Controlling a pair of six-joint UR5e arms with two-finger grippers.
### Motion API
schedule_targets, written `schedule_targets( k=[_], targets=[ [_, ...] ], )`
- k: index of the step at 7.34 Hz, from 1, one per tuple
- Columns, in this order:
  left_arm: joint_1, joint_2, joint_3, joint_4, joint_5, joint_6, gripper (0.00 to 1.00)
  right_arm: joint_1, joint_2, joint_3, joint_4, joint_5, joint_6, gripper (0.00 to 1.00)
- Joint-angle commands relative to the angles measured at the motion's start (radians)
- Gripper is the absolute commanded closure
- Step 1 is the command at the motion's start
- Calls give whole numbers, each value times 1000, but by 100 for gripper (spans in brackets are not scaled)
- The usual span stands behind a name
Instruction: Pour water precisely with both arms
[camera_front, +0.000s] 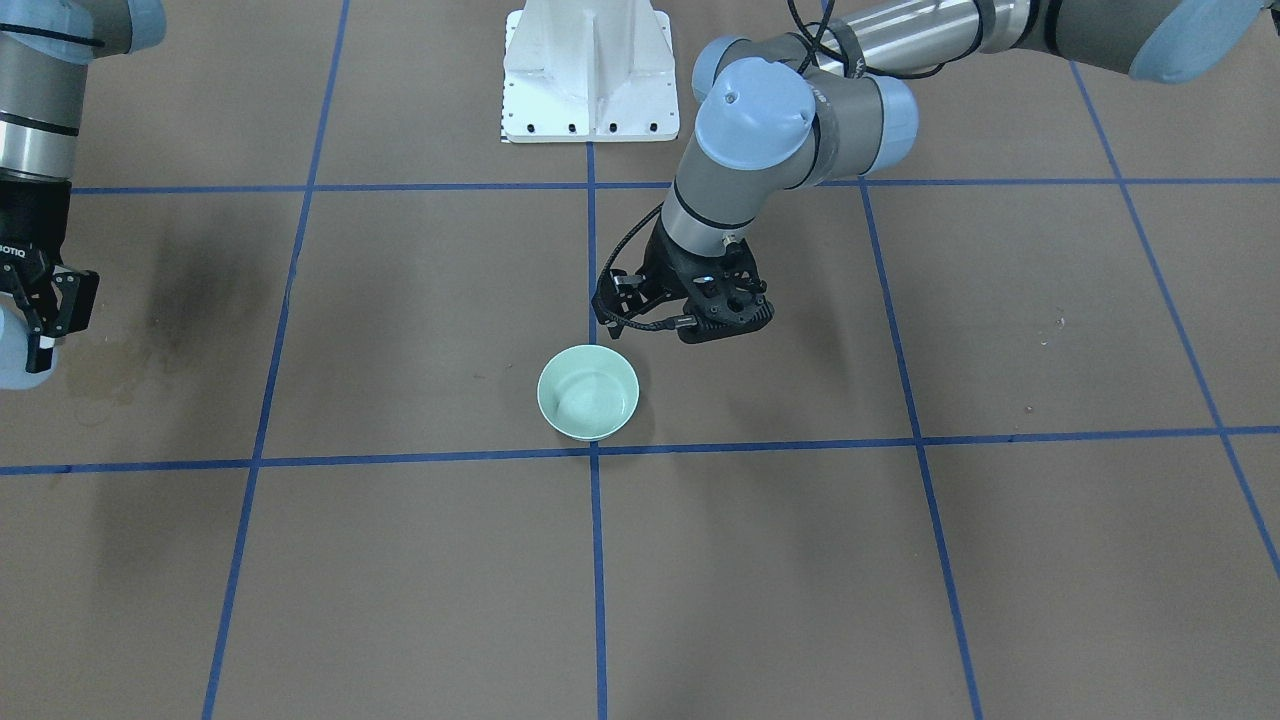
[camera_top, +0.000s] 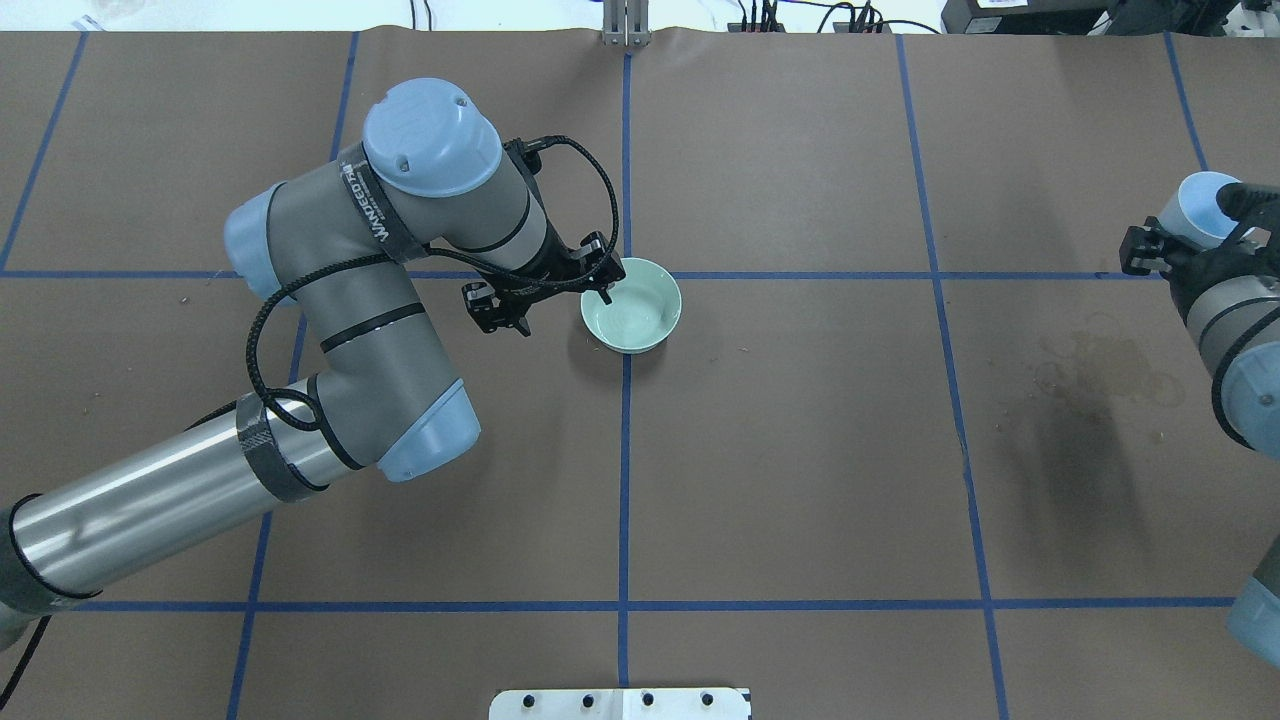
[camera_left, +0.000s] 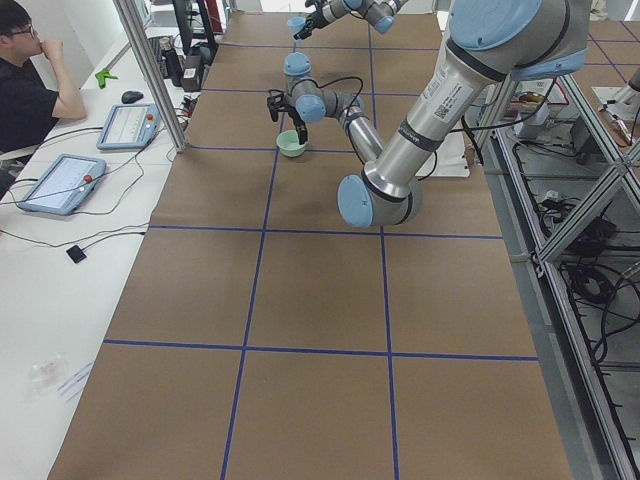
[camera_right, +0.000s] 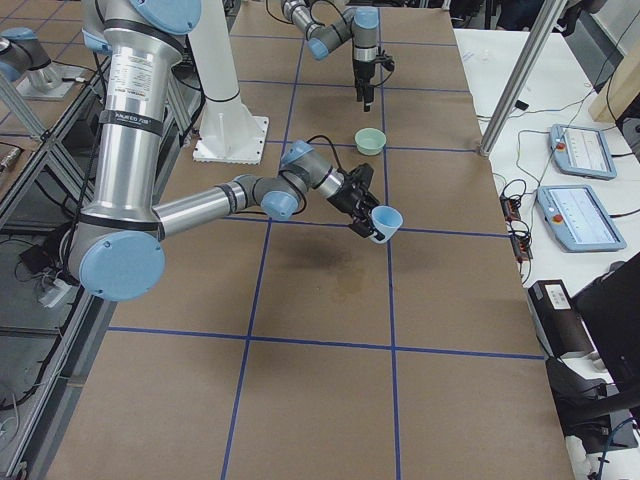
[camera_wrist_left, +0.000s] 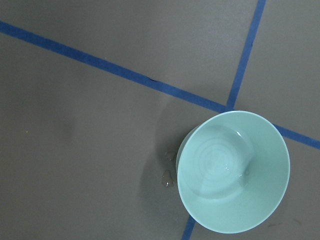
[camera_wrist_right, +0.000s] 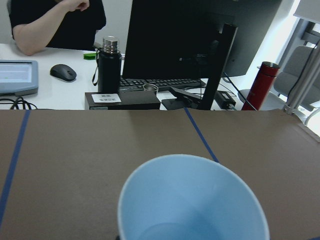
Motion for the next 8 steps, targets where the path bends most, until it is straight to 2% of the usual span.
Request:
schedule_targets(
  k=[1,2,3,4,6,7,8],
  targets=[
    [-45,65,-53,5,-5,100,0,21,103,-4,109,84,-237,100],
    [-62,102,-73,5,-6,145,0,19,186,-13,150,106,-248,100],
    [-80,107,-72,6,-6,183,0,19,238,-32,142,275,-254,100],
    [-94,107,-70,6,-8,187,0,25,331,-79,129,343,-273,100],
    [-120,130,-73,8,-11,244,0,-38,493,-162,105,360,-322,100],
    [-137,148,-75,8,-12,274,0,-46,562,-174,39,440,-359,100],
    [-148,165,-81,8,-12,291,0,-53,577,-182,28,465,-465,100]
  ],
)
